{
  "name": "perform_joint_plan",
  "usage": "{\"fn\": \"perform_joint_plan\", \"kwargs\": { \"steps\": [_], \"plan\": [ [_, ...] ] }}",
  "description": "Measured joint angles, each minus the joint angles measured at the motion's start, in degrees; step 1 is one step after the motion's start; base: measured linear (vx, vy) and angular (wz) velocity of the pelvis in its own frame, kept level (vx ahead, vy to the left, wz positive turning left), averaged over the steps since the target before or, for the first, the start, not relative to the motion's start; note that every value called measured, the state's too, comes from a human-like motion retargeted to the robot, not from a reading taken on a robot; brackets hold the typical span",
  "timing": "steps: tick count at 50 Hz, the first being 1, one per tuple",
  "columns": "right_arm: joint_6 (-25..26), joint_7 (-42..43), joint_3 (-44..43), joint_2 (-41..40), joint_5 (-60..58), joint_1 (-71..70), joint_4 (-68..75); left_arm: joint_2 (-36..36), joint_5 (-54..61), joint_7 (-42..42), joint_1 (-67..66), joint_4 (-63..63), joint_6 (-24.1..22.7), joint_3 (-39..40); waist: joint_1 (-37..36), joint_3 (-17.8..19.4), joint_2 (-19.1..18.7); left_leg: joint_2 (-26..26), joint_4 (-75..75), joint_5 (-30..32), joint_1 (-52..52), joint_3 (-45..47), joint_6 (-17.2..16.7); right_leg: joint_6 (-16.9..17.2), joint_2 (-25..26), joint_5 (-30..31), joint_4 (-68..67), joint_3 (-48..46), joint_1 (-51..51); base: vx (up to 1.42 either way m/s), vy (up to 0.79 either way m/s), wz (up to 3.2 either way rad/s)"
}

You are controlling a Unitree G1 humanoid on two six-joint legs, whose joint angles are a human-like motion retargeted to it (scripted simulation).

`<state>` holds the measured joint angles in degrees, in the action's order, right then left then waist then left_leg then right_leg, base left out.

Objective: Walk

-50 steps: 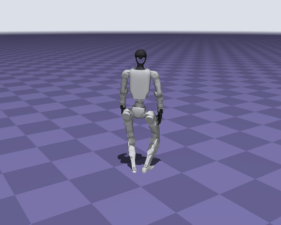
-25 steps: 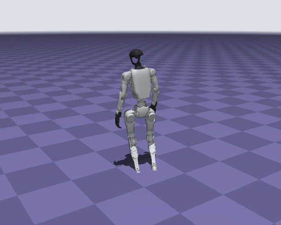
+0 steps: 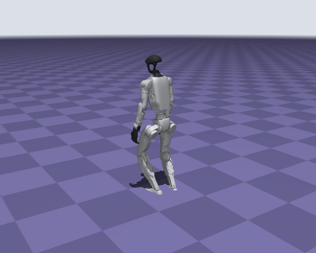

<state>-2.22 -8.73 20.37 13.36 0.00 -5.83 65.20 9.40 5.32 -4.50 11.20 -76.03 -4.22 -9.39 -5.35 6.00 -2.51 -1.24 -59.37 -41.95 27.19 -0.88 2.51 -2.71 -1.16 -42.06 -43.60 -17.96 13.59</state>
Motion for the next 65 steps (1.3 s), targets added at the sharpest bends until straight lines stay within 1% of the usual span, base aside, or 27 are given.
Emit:
{"fn": "perform_joint_plan", "kwargs": {
  "steps": [5,8,12,17,20,22,23,25,26,28,31,35,38,40,42,45,47,48,49,50,51,53,56,58,60,62,65],
  "plan": [
    [-0.2,0.6,0.4,0.2,-0.8,0.6,1.3,-0.3,-1.1,0.1,0.0,-0.2,0.0,-1.2,-0.3,-0.5,-1.1,-2.3,-1.2,-1.1,-0.3,2.3,0.2,0.1,0.7,0.1,0.7,-1.4,-1.1,0.03,0.00,0.25],
    [-0.3,1.1,0.7,0.6,-1.0,0.6,1.9,-0.5,-1.7,0.1,-0.3,-0.5,0.0,-2.0,-0.3,-0.9,-0.9,-1.9,0.7,-1.6,-1.8,2.8,0.4,0.1,0.5,-0.1,1.2,-1.5,-1.9,0.06,0.04,0.17],
    [-0.4,2.1,0.8,1.1,-0.7,0.5,2.4,-0.5,-2.6,0.4,-0.9,-0.8,0.2,-2.9,0.3,-1.0,0.1,0.0,4.0,-2.9,-4.8,3.4,1.7,0.5,-1.5,-1.5,-1.3,-1.0,-2.3,0.07,0.07,0.16],
    [-0.5,3.2,0.4,1.1,0.1,0.5,2.6,0.0,-3.2,1.1,-1.4,-1.0,0.7,-3.4,2.5,-0.5,3.5,5.7,10.0,-2.9,-10.0,4.5,4.0,2.2,-8.0,-2.4,-10.9,1.6,-0.6,0.09,0.09,0.29],
    [-0.4,3.4,0.1,1.1,1.0,0.5,2.4,0.0,-3.0,1.2,-1.5,-1.3,1.2,-3.7,4.7,0.6,6.3,10.3,13.3,-2.2,-13.5,5.0,5.0,4.2,-13.7,1.8,-22.7,5.4,3.1,0.11,0.09,0.45],
    [-0.3,3.5,0.0,0.7,2.1,0.1,2.5,0.2,-2.5,1.1,-1.1,-2.0,1.6,-3.6,7.0,1.2,9.6,15.1,18.2,-0.1,-16.6,4.9,5.7,5.7,-17.7,3.8,-31.5,9.8,7.4,0.12,0.04,0.55],
    [-0.3,3.6,-0.2,0.5,2.5,0.4,2.5,0.1,-2.3,1.2,-1.4,-2.2,1.8,-3.7,7.9,1.7,10.1,15.8,17.2,-0.4,-16.9,4.8,5.7,5.7,-17.9,3.2,-34.8,11.2,8.7,0.14,0.01,0.45],
    [-0.3,3.6,-0.4,0.1,3.7,-0.3,2.7,0.7,-1.6,1.0,-0.5,-3.1,2.4,-3.2,9.6,1.3,11.2,17.5,22.7,1.3,-19.5,4.1,5.8,5.8,-18.6,4.5,-39.8,13.6,13.3,0.20,0.00,0.23],
    [-0.3,3.7,-0.5,-0.2,4.0,0.2,2.8,0.6,-1.3,1.1,-0.7,-3.2,2.5,-3.2,10.3,1.7,11.6,17.8,21.5,0.8,-19.6,4.2,5.7,5.9,-18.9,4.4,-41.2,14.1,14.5,0.22,-0.02,0.12],
    [-0.3,3.7,-0.6,-0.6,4.8,0.0,3.1,1.1,-0.7,1.1,0.0,-3.7,2.8,-2.7,11.4,1.5,11.0,17.0,24.3,1.2,-21.3,3.9,5.4,5.5,-17.8,4.7,-41.3,14.3,18.0,0.28,-0.04,-0.07],
    [-0.3,3.9,-0.6,-1.2,5.6,-0.1,3.3,1.9,0.3,1.4,0.8,-3.6,2.7,-2.1,12.3,1.7,10.0,14.9,25.2,0.4,-23.0,3.9,4.8,5.0,-15.6,4.4,-36.2,13.4,21.8,0.33,-0.05,-0.23],
    [-0.3,4.5,-0.7,-1.6,6.1,-0.3,3.8,3.0,1.2,2.4,1.8,-2.8,1.8,-1.3,12.2,1.6,8.3,11.1,24.8,-0.9,-24.4,4.6,4.4,5.2,-11.8,5.4,-23.0,11.6,24.8,0.37,-0.08,-0.34],
    [-0.3,4.8,-1.1,-1.8,6.4,0.1,4.6,3.8,1.7,3.1,2.7,-2.1,0.9,-0.6,10.9,0.6,6.6,8.1,23.7,-1.6,-24.3,5.4,3.9,5.2,-7.8,7.0,-11.2,10.0,25.5,0.40,-0.10,-0.44],
    [-0.3,5.0,-1.2,-1.9,6.5,0.4,5.1,4.1,2.2,3.6,3.1,-1.8,0.6,0.1,10.2,0.1,5.7,6.3,21.3,-2.3,-24.2,6.1,3.4,4.8,-5.9,8.2,-6.9,9.1,25.0,0.42,-0.11,-0.27],
    [-0.4,5.2,-1.2,-1.9,6.3,0.8,5.6,4.0,2.9,4.1,3.1,-1.7,0.4,0.9,9.9,-0.1,5.1,4.4,17.0,-3.0,-24.3,8.3,2.8,3.8,-5.3,9.0,-7.8,8.6,24.2,0.42,-0.10,-0.06],
    [-0.4,5.5,-0.5,-2.1,5.8,1.4,6.2,3.7,4.2,4.5,2.3,-1.9,0.3,2.1,8.8,0.0,3.9,0.9,5.2,-2.7,-23.1,8.0,0.9,1.5,-3.4,8.8,-12.8,8.0,23.2,0.43,-0.11,-0.26],
    [-0.3,5.5,0.3,-1.9,5.2,0.8,6.7,3.4,5.0,4.2,2.2,-2.4,0.4,2.7,7.5,0.8,-0.7,-6.4,-6.4,4.6,-20.2,6.4,-3.4,-1.3,2.7,9.4,-9.8,4.9,19.2,0.41,-0.13,-0.44],
    [-0.2,5.5,0.5,-1.6,5.0,0.6,6.7,3.0,5.0,4.0,2.0,-2.5,0.5,2.8,6.7,1.1,-2.3,-9.2,-11.8,9.1,-18.6,5.8,-4.8,-2.4,5.0,9.4,-8.9,4.2,17.7,0.39,-0.12,-0.40],
    [-0.1,5.4,0.7,-1.3,4.8,0.4,6.5,2.7,4.9,3.7,1.9,-2.4,0.6,2.8,5.9,1.2,-3.4,-11.5,-16.6,12.5,-16.9,5.3,-5.4,-3.3,6.9,9.3,-7.9,3.8,16.3,0.38,-0.10,-0.33],
    [0.0,5.4,0.7,-1.0,4.5,0.3,6.4,2.4,4.7,3.4,1.8,-2.3,0.7,2.6,5.1,1.4,-4.4,-13.6,-21.0,15.3,-15.1,4.7,-5.6,-4.0,8.5,9.2,-6.8,3.5,14.9,0.40,-0.10,-0.23],
    [0.0,5.5,0.6,-0.6,4.4,0.1,6.1,2.1,4.5,3.1,1.7,-2.1,0.9,2.3,4.2,1.4,-4.9,-15.0,-24.3,16.3,-13.2,4.3,-5.0,-4.4,9.6,9.0,-5.6,3.5,13.3,0.41,-0.10,-0.17],
    [0.0,5.6,0.3,0.1,4.3,-0.2,5.6,1.6,3.9,2.7,1.8,-1.7,1.1,1.8,2.6,1.5,-5.5,-17.0,-29.1,16.2,-9.5,3.9,-3.3,-4.8,11.1,8.3,-3.3,3.7,10.1,0.43,-0.10,-0.10],
    [0.0,6.1,-0.4,0.8,4.4,-0.7,4.9,1.1,3.0,2.3,1.8,-1.0,1.3,1.0,0.3,1.3,-5.1,-16.5,-29.4,10.7,-4.4,4.1,-0.5,-4.3,11.5,6.9,-0.1,4.5,5.3,0.46,-0.08,-0.08],
    [0.0,6.5,-0.8,1.0,4.8,-0.9,4.4,0.9,2.5,2.2,1.6,-0.8,1.2,0.5,-1.0,1.2,-4.3,-14.2,-25.2,6.2,-1.4,4.8,0.7,-3.6,10.7,5.6,1.3,5.3,2.5,0.48,-0.07,-0.09],
    [0.0,6.8,-1.1,1.1,5.4,-1.0,3.9,0.7,2.0,2.2,1.4,-1.0,1.1,0.1,-1.8,1.1,-3.2,-10.7,-17.9,3.2,1.0,5.7,1.0,-2.8,9.3,4.3,2.0,6.0,0.2,0.50,-0.06,-0.07],
    [0.0,7.1,-1.1,0.9,5.9,-1.0,3.6,0.5,1.6,2.2,1.2,-1.6,1.2,-0.4,-1.9,0.7,-1.4,-6.0,-8.0,2.5,2.7,6.2,0.6,-1.9,6.9,2.8,2.0,6.5,-1.2,0.51,-0.06,0.07],
    [0.1,7.3,-0.5,0.5,6.5,-0.9,3.1,0.3,0.8,2.0,1.0,-2.6,1.7,-1.3,-0.9,-0.5,2.3,2.4,8.8,5.4,4.3,6.3,-0.1,-0.5,2.3,0.3,0.5,6.7,-1.8,0.49,-0.05,0.32]
  ]
}}
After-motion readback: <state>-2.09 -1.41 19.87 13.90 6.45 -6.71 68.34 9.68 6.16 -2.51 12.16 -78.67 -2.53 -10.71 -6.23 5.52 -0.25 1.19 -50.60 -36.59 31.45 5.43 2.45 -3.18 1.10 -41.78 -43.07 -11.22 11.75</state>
